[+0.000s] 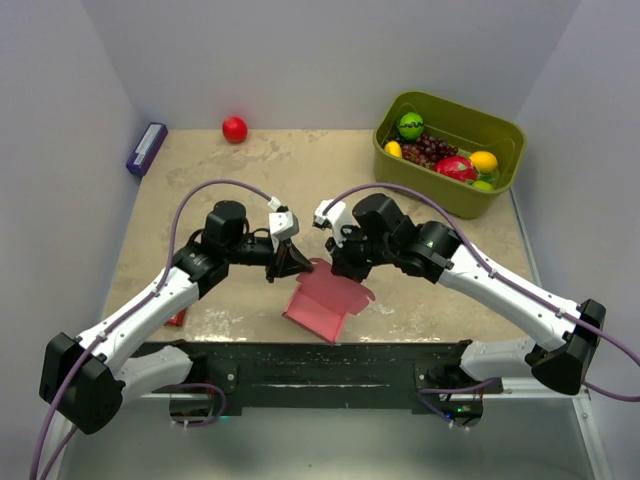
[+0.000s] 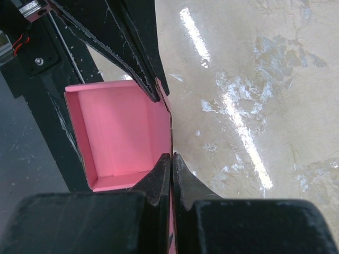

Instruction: Fold the paper box

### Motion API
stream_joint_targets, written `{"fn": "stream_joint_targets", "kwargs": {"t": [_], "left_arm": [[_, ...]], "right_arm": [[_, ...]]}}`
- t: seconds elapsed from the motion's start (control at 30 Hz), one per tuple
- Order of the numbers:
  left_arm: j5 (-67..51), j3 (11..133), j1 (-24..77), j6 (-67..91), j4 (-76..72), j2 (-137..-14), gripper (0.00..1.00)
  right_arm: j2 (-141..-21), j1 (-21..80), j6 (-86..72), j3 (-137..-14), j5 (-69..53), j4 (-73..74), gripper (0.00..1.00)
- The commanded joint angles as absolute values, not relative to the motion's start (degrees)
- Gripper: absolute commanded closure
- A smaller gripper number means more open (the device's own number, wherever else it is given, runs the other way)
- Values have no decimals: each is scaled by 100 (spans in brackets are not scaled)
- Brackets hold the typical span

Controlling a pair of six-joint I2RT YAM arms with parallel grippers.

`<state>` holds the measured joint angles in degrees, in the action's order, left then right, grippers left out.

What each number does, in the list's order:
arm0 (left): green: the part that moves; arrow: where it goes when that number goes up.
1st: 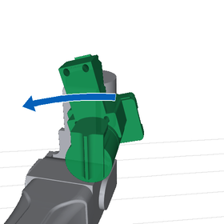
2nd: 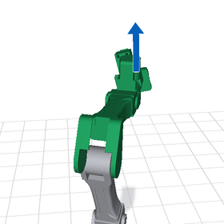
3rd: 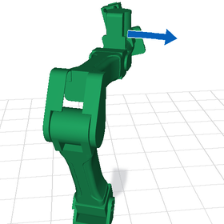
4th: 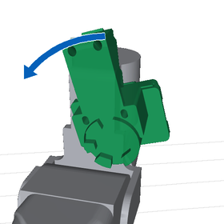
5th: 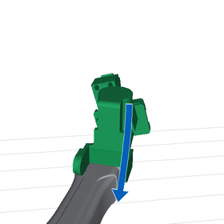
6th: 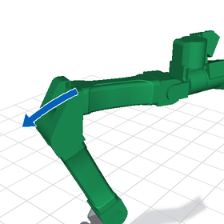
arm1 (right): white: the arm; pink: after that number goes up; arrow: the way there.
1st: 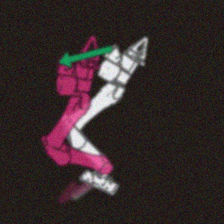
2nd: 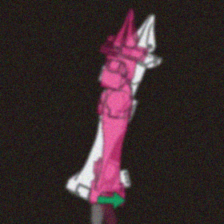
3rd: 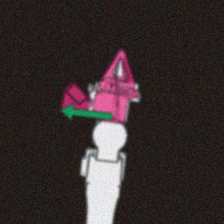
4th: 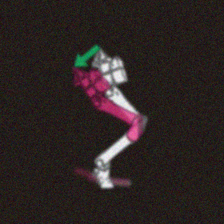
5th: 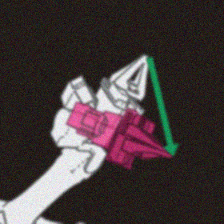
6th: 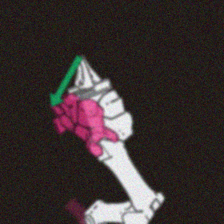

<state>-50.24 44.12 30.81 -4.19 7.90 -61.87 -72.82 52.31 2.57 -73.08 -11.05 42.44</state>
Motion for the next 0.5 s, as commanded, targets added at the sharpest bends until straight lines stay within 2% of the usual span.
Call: {"fn": "stream_joint_targets", "kwargs": {"t": [0.0,0.03,0.13,0.23,0.4,0.47], "left_arm": [[-4818,4334,3067,-475,572,-6047,100],[-4738,4290,3059,-422,493,-5916,100],[-4431,4157,3050,-290,299,-5696,100],[-4114,4166,3041,-281,325,-5651,100],[-4122,4105,2927,-167,167,-5581,100],[-4070,4104,2874,-132,167,-5590,100]], "right_arm": [[-7251,5221,-226,-7506,-626,3878,78],[-7164,5221,-350,-7454,-485,3763,51],[-6970,4976,-808,-7006,-439,3209,16],[-6593,4466,-1142,-6488,-439,2656,10],[-5600,3456,-1485,-5249,-597,1224,8],[-5328,3033,-1730,-4584,-1220,697,9]]}}
